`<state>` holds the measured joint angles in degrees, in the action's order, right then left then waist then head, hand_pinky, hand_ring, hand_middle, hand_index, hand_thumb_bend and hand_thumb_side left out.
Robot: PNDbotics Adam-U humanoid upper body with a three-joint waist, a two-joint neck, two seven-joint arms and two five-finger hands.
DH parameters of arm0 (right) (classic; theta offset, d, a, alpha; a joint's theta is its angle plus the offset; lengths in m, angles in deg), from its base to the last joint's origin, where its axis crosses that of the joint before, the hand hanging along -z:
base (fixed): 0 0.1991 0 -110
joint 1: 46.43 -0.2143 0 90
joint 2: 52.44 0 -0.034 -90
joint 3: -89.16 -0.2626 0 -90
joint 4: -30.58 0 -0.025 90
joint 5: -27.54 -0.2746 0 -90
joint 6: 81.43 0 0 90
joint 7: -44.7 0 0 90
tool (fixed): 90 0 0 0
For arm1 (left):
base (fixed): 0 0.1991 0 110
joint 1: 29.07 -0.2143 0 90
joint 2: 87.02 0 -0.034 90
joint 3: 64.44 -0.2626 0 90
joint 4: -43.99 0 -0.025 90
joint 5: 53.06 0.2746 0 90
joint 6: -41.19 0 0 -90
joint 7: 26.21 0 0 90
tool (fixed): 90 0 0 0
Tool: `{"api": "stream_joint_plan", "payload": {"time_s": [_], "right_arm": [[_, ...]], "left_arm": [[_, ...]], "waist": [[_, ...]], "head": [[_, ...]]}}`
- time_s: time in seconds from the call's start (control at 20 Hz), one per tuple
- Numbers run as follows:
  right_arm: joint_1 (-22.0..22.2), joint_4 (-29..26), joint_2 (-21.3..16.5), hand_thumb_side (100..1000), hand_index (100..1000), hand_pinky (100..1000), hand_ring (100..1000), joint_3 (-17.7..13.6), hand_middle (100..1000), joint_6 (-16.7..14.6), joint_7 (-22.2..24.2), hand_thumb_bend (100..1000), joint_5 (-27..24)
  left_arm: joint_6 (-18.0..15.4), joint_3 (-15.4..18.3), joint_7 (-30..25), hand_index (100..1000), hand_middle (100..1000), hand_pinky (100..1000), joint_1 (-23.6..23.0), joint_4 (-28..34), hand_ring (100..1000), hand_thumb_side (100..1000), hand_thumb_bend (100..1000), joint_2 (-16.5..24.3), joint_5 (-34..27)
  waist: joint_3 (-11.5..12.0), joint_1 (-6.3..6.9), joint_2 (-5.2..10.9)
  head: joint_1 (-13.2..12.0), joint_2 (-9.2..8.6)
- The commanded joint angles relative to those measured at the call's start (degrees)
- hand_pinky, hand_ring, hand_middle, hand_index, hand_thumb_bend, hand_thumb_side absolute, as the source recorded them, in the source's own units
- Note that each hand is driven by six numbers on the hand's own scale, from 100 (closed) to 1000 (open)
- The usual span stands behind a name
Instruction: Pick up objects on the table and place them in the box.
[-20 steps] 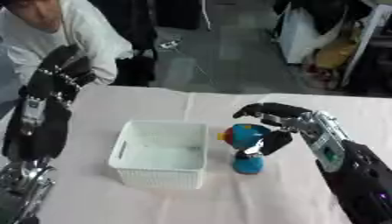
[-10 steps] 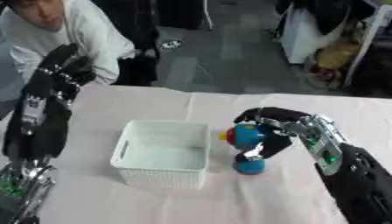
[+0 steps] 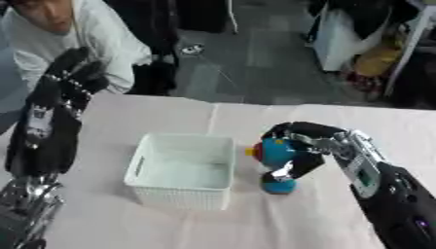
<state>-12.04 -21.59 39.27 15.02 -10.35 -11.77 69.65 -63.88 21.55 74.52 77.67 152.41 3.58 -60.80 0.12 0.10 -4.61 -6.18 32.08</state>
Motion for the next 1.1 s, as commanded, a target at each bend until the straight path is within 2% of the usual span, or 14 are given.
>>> {"api": "stream_joint_plan", "payload": {"time_s": [0.05,0.1,0.2,0.35,0.45,0.5,0.55,0.6,0.65,0.85,0.9,0.95,1.0,1.1], "right_arm": [[-0.9,-0.07,-0.1,610,910,505,797,-0.44,851,0.35,-0.9,655,0.31],[-0.89,0.06,-0.06,596,894,444,773,-0.45,834,0.42,-1.16,654,0.37],[-0.83,0.25,0.02,578,882,390,754,-0.55,821,0.57,-2.17,657,0.43],[-0.8,0.64,0.15,505,843,236,622,-0.66,767,1.14,-3.87,650,0.3],[-0.75,0.84,0.25,461,836,100,548,-0.67,728,1.49,-4.95,637,0.12],[-0.73,0.94,0.27,452,831,100,532,-0.63,716,1.6,-5.44,634,0.0],[-0.69,1.0,0.26,424,797,100,472,-0.63,650,1.7,-5.94,612,-0.09],[-0.64,1.01,0.25,428,804,100,483,-0.61,662,1.81,-6.55,614,-0.05],[-0.59,0.93,0.24,393,737,100,378,-0.63,565,1.81,-7.34,567,0.03],[-0.33,0.55,0.24,307,547,100,148,-0.89,379,0.93,-13.84,327,0.14],[-0.22,0.75,0.26,310,554,100,165,-0.8,392,0.68,-15.82,339,0.1],[-0.16,0.95,0.3,293,488,100,100,-0.86,304,0.55,-17.72,141,0.02],[-0.08,1.24,0.36,293,474,100,100,-0.86,279,0.48,-19.65,109,-0.04],[0.09,1.9,0.47,303,468,100,100,-0.61,267,0.16,-22.38,100,0.1]], "left_arm": [[-0.04,0.07,-0.12,961,953,854,0.9,1.13,928,823,325,0.33,-0.22],[-0.04,0.07,-0.12,961,953,854,0.91,1.13,928,823,324,0.32,-0.22],[-0.03,0.06,-0.13,961,953,854,0.92,1.13,928,823,324,0.31,-0.21],[-0.02,0.06,-0.13,961,953,853,0.93,1.14,928,822,324,0.3,-0.21],[-0.02,0.05,-0.13,960,953,853,0.93,1.15,928,822,324,0.3,-0.21],[-0.02,0.05,-0.14,960,952,853,0.93,1.15,928,822,324,0.31,-0.21],[-0.01,0.05,-0.14,960,952,853,0.93,1.15,928,822,324,0.31,-0.21],[-0.01,0.05,-0.15,960,952,853,0.93,1.15,928,822,324,0.31,-0.21],[-0.01,0.04,-0.15,960,952,853,0.94,1.16,928,823,324,0.31,-0.21],[0.0,0.04,-0.18,960,952,853,0.93,1.14,928,823,323,0.3,-0.23],[0.0,0.04,-0.19,960,952,853,0.94,1.14,928,823,323,0.31,-0.23],[0.0,0.03,-0.2,960,952,853,0.93,1.13,928,823,324,0.31,-0.23],[0.0,0.03,-0.22,960,952,853,0.94,1.13,928,823,324,0.31,-0.23],[0.0,0.03,-0.23,960,952,853,0.95,1.13,928,823,324,0.32,-0.24]], "waist": [[0.17,0.12,0.54],[0.18,0.12,0.54],[0.18,0.12,0.53],[0.19,0.14,0.51],[0.19,0.15,0.51],[0.19,0.15,0.5],[0.18,0.15,0.5],[0.19,0.15,0.5],[0.18,0.16,0.48],[0.13,0.18,0.48],[0.12,0.18,0.47],[0.11,0.19,0.48],[0.1,0.19,0.48],[0.11,0.2,0.49]], "head": [[-0.38,-0.83],[-0.39,-0.83],[-0.43,-0.82],[-0.46,-0.83],[-0.48,-0.82],[-0.48,-0.82],[-0.49,-0.82],[-0.49,-0.82],[-0.51,-0.83],[-0.54,-0.82],[-0.53,-0.83],[-0.54,-0.83],[-0.53,-0.84],[-0.54,-0.88]]}}
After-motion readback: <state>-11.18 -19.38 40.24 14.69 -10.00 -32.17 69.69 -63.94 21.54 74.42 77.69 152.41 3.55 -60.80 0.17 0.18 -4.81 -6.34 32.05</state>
